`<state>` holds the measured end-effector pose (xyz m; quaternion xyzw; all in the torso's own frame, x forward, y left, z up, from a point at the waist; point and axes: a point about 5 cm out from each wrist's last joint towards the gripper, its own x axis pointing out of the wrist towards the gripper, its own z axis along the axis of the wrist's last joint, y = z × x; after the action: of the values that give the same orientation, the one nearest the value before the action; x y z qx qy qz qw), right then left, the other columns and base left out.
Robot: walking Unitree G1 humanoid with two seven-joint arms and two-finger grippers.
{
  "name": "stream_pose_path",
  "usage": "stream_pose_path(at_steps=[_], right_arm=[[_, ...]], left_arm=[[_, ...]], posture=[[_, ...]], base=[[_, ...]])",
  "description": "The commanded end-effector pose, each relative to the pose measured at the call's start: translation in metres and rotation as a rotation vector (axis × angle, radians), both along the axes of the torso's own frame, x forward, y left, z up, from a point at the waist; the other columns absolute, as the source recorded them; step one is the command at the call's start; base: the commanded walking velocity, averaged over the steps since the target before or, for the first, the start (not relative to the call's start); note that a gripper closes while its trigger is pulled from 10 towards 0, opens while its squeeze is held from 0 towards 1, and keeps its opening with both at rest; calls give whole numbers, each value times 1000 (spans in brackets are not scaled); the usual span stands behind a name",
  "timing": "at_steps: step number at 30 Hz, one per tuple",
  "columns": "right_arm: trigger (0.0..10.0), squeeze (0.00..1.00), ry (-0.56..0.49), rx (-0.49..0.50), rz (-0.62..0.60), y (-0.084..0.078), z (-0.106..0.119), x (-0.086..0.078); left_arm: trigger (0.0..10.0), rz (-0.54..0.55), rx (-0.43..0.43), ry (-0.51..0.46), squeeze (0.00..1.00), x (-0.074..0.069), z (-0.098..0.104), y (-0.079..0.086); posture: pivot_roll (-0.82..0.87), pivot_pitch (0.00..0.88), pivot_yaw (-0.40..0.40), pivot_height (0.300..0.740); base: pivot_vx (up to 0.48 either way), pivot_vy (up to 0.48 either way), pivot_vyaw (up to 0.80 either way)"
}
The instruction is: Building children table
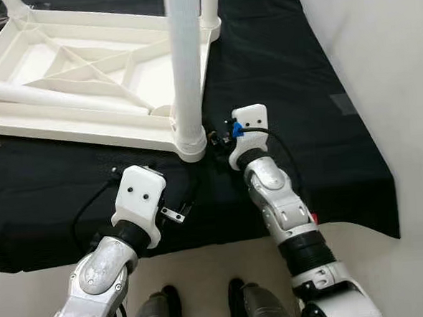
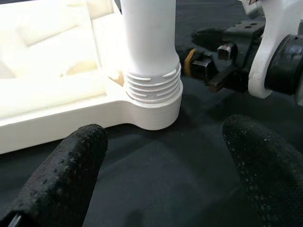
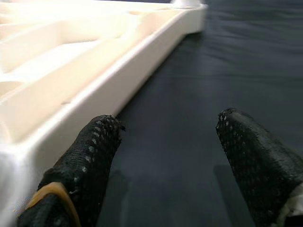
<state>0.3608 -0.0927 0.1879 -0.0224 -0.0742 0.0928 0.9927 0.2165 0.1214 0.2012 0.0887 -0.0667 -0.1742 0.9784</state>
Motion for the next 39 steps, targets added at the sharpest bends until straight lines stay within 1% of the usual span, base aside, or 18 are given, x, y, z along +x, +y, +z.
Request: stream_pose_path(at_steps=[1,2,5,9,11,12,17,19,20,22,24,25,26,30,31,33,37,39], right_arm=[[10000,0,21,11,-85,-19,-1,5],[10000,0,14,12,-128,-31,2,9],[10000,0,8,14,-159,-41,4,10],[10000,0,-73,11,-291,-82,18,13],[10000,0,-73,11,-291,-82,18,13],[10000,0,-49,-25,-230,-92,13,9],[10000,0,-33,-28,-190,-93,10,7],[10000,0,-23,10,-161,-110,7,-1],[10000,0,-23,10,-161,-110,7,-1],[10000,0,-37,53,-171,-131,10,-5],[10000,0,-50,73,-156,-137,12,-7],[10000,604,-52,72,-149,-142,15,-7],[10000,1000,-61,68,-142,-148,19,-6],[10000,1000,-63,64,-139,-153,22,-6],[10000,0,-45,61,-97,-160,25,-4],[10000,0,-45,61,-97,-160,25,-4],[10000,0,50,109,194,-158,18,-12],[10000,0,76,124,250,-158,16,-14]], left_arm=[[10000,0,7,25,0,-1,-8,-1],[10000,-2,7,26,0,-1,-10,-2],[10000,-2,8,27,0,0,-11,-2],[10000,-4,3,32,0,0,-15,-3],[10000,-4,3,32,0,0,-15,-3],[10000,0,7,38,0,1,-19,-1],[10000,1,9,41,0,2,-21,0],[10000,2,9,51,0,1,-25,0],[10000,2,9,51,0,1,-25,0],[10000,-11,12,68,0,-1,-30,-1],[10000,-16,13,72,0,-1,-32,-2],[10000,-19,14,74,0,-1,-33,-2],[10000,-19,16,76,0,0,-35,-1],[10000,-18,17,77,0,0,-35,-1],[10000,-17,21,76,0,2,-37,0],[10000,-17,21,76,0,2,-37,0],[10000,-22,23,75,0,2,-40,0],[10000,-22,23,75,0,2,-41,0]], posture=[[99,218,-62,740],[95,206,-59,740],[95,202,-58,740],[87,164,-57,740],[87,164,-57,740],[82,144,-56,740],[82,144,-56,740],[73,127,-53,740],[73,127,-53,740],[74,122,-51,740],[73,119,-50,740],[72,112,-49,740],[71,108,-42,740],[71,108,-42,740],[73,100,-41,740],[73,100,-41,740],[72,95,-41,740],[75,92,-42,740]], base=[[0,0,0],[0,0,0],[0,0,0],[0,0,0],[0,0,0],[0,0,0],[0,0,0],[0,0,0],[0,0,0],[0,0,0],[0,0,0],[0,0,0],[0,0,0],[0,0,0],[0,0,0],[0,0,0],[0,0,0],[0,0,0]])
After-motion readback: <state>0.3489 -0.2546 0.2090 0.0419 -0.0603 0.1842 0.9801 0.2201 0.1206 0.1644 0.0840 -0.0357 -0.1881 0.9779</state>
